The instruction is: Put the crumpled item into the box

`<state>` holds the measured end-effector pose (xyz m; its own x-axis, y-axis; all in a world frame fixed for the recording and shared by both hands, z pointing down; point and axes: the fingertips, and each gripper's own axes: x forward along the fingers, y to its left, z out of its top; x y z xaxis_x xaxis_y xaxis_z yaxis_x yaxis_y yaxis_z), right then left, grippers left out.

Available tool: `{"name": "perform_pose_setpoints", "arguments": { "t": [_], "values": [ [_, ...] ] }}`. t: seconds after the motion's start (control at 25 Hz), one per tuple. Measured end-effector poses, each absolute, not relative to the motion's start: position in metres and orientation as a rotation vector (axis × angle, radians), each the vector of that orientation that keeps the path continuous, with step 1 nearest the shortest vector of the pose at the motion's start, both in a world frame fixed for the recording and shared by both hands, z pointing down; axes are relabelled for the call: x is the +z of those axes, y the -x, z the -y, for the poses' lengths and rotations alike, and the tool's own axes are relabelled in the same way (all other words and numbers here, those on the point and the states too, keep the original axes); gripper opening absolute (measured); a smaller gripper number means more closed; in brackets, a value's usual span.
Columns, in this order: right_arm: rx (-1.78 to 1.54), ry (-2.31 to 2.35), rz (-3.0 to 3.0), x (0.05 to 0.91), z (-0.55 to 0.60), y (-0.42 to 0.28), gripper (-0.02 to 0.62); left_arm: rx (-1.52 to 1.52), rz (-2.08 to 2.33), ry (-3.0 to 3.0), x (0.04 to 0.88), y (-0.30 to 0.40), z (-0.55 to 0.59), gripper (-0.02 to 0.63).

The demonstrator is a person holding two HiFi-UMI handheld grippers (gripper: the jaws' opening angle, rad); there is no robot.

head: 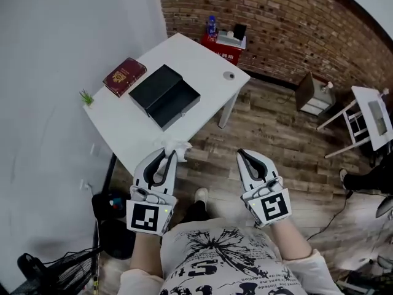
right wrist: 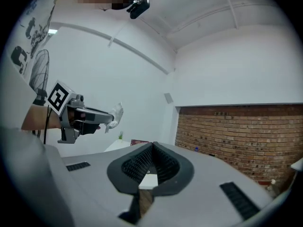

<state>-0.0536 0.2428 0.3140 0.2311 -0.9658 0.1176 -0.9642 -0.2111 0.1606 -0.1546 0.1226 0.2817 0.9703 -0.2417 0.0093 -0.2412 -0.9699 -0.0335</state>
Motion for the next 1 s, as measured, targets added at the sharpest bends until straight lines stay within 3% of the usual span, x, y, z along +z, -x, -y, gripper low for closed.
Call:
{"name": "perform_pose_setpoints", "arguments": {
  "t": [0.36,1.0],
  "values": [
    [-0.015,-2.305,1.888,0.311,-0.103,-0.013,0.014,-0.008,-0.452,3.077,0.284,0.096,0.003,0.067],
    [0.027,-1.977,2.256,0.337,0.055,-0.106,0.014,-0.144,-0.922,2.988,0.32,0.045,0.109,0.069]
  ]
}}
